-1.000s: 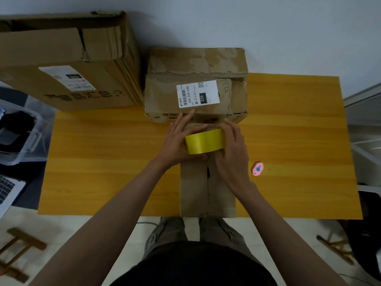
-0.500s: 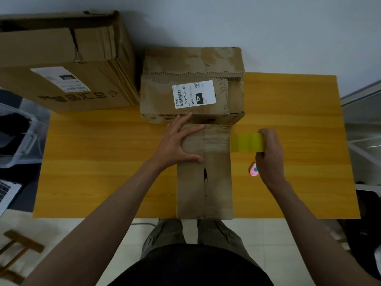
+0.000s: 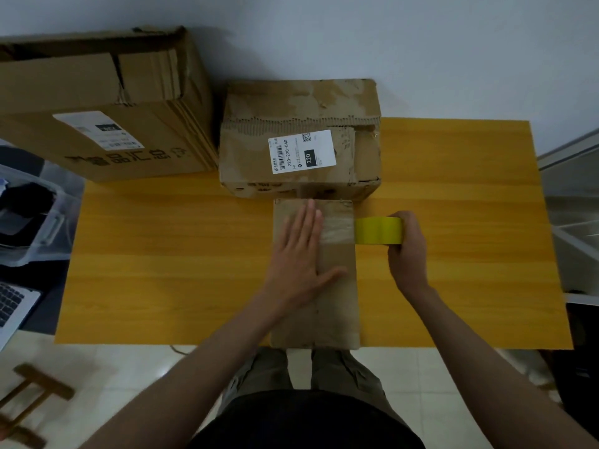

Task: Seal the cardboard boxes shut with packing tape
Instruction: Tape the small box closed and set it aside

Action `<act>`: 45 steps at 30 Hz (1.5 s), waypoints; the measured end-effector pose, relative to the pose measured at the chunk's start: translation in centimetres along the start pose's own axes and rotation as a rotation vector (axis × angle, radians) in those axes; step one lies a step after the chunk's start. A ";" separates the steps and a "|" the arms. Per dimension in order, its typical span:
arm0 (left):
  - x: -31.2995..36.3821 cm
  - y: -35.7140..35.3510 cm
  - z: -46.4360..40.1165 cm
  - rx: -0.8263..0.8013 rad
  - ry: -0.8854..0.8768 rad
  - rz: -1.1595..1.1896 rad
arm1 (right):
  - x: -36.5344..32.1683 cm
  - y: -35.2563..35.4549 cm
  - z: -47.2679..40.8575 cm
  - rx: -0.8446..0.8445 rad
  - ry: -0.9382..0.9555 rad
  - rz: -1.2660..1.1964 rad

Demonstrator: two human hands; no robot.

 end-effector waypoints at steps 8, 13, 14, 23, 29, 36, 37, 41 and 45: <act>5.8 -0.9 -0.5 -0.014 -0.067 0.095 | 0.3 0.5 0.9 0.005 0.013 0.019; 1.1 -0.2 1.1 -0.002 0.032 0.045 | -0.2 -0.5 0.5 -0.017 -0.016 -0.104; 1.2 -0.3 1.0 0.000 0.033 0.040 | 0.0 -0.3 0.3 -0.043 -0.018 -0.139; 1.2 1.6 -1.3 -0.030 -0.013 0.044 | 10.6 1.2 5.0 -0.279 -0.420 0.320; 1.5 2.7 -5.7 -0.112 -0.179 0.038 | 11.3 -1.4 6.8 -0.384 -0.510 0.360; -0.8 3.6 -4.5 -0.045 -0.029 0.085 | 11.5 -2.7 6.9 -0.342 -0.537 0.319; -1.2 3.8 -4.0 -0.035 0.005 0.088 | 11.2 -2.8 6.8 -0.339 -0.548 0.294; -2.3 4.4 -3.0 0.010 0.075 0.091 | 8.0 -1.9 5.8 -0.230 -0.482 0.029; -3.0 4.3 -3.7 -0.041 0.041 0.177 | 2.9 -0.5 4.8 -0.134 -0.544 -0.416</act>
Point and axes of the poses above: each hand's wrist, its own z-axis away from the middle knuckle, its own y-axis out of the back of the hand, x = y × z, the point moved 6 cm from there along -z, towards the middle knuckle, and after that the axes turned 1 degree about y, right-handed, at the moved point
